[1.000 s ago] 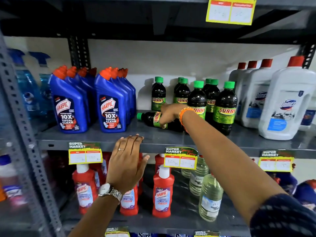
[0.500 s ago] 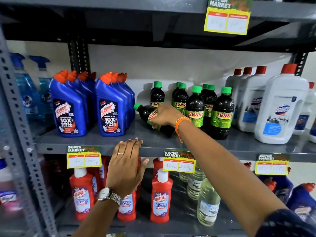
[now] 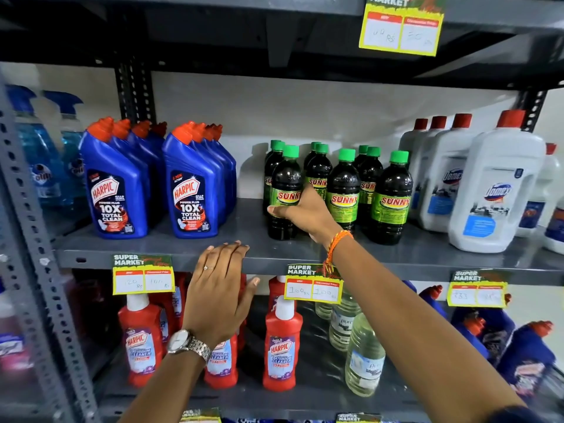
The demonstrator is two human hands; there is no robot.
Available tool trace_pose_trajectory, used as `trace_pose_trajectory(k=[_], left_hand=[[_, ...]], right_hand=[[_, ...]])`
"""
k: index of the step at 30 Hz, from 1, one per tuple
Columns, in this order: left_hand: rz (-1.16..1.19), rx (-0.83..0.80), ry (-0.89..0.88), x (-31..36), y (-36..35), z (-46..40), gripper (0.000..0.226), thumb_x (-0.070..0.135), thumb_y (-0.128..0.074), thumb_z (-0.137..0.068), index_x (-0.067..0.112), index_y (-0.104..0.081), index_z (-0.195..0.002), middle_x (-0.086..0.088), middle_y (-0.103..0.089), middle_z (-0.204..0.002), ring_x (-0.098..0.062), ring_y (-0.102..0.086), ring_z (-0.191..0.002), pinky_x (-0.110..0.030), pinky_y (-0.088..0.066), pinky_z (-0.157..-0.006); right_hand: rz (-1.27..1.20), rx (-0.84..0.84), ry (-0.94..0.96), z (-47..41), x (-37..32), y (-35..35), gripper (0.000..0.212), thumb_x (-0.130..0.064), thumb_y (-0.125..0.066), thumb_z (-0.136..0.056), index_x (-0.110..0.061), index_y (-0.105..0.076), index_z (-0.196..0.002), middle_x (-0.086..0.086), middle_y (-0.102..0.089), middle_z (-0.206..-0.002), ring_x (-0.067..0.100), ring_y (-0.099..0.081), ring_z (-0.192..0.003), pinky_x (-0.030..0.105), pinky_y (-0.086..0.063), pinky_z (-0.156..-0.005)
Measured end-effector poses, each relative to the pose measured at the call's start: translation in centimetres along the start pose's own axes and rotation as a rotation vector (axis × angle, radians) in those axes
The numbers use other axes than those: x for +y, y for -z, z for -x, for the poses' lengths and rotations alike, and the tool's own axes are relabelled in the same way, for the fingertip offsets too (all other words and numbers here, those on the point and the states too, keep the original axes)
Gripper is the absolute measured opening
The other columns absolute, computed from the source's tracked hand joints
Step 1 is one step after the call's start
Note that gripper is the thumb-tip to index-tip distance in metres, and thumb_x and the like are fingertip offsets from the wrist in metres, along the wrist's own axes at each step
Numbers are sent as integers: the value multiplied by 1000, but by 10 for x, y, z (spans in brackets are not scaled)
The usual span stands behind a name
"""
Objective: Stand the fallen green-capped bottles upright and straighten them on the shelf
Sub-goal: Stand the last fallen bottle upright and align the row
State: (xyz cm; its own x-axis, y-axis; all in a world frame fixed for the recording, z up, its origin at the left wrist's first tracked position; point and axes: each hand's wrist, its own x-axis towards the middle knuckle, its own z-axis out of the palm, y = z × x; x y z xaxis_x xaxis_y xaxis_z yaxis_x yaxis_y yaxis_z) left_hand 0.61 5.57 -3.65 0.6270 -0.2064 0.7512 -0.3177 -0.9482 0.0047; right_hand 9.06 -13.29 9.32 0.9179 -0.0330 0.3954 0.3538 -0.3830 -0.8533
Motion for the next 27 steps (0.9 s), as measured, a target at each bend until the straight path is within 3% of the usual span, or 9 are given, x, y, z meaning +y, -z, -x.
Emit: trace_pose_trajectory(k=[3, 5, 7, 9, 15, 21, 27], left_hand=[[-2, 13, 5, 1, -1, 0, 55, 48, -40, -100, 13, -52, -141, -6, -59, -141, -25, -53, -132, -41, -24, -124], [-9, 8, 5, 1, -1, 0, 57, 48, -37, -100, 12, -53, -141, -7, -60, -141, -26, -54, -131, -41, -26, -123], [-19, -1, 10, 2, 1, -1, 58, 49, -34, -101, 12, -53, -141, -7, -60, -141, -26, -55, -131, -42, -27, -123], [-23, -11, 14, 3, 2, -1, 58, 49, -34, -101, 12, -53, -141, -8, -60, -142, -26, -55, -132, -41, -26, -123], [-4, -6, 13, 3, 6, -1, 57, 47, -38, -99, 11, -53, -142, -8, -59, -143, -26, -54, -133, -39, -22, -124], [38, -12, 37, 5, 5, -2, 57, 48, -38, -100, 12, -53, -141, -7, -59, -143, -26, -53, -134, -41, -24, -125], [120, -2, 119, 14, 16, -5, 56, 51, -36, -99, 15, -59, -135, -5, -63, -138, -26, -56, -130, -41, -30, -120]], right_hand=[[-31, -26, -15, 5, 5, 5, 43, -12, -90, -67, -24, -61, -95, 8, -76, -107, 22, -72, -102, 41, -56, -97], [-59, -95, -66, 6, 10, 5, 53, -2, -87, -69, -13, -61, -114, 13, -74, -114, 26, -70, -109, 44, -54, -102], [-36, -142, -102, 7, 14, 6, 66, 3, -81, -75, -4, -48, -132, 16, -68, -124, 30, -64, -118, 46, -49, -107], [34, -165, -95, 9, 16, 8, 71, -1, -79, -80, -4, -38, -138, 15, -62, -132, 30, -59, -125, 44, -47, -110], [318, -24, 8, 13, 13, 5, 85, -31, -89, -72, -1, -38, -132, 15, -58, -132, 29, -57, -121, 33, -46, -101], [169, -110, -34, 10, 20, 9, 72, -15, -86, -76, -6, -46, -135, 11, -66, -129, 27, -63, -120, 41, -50, -107], [150, -115, -34, 12, 19, 8, 73, -22, -90, -73, -6, -50, -133, 8, -69, -123, 25, -65, -116, 38, -52, -103]])
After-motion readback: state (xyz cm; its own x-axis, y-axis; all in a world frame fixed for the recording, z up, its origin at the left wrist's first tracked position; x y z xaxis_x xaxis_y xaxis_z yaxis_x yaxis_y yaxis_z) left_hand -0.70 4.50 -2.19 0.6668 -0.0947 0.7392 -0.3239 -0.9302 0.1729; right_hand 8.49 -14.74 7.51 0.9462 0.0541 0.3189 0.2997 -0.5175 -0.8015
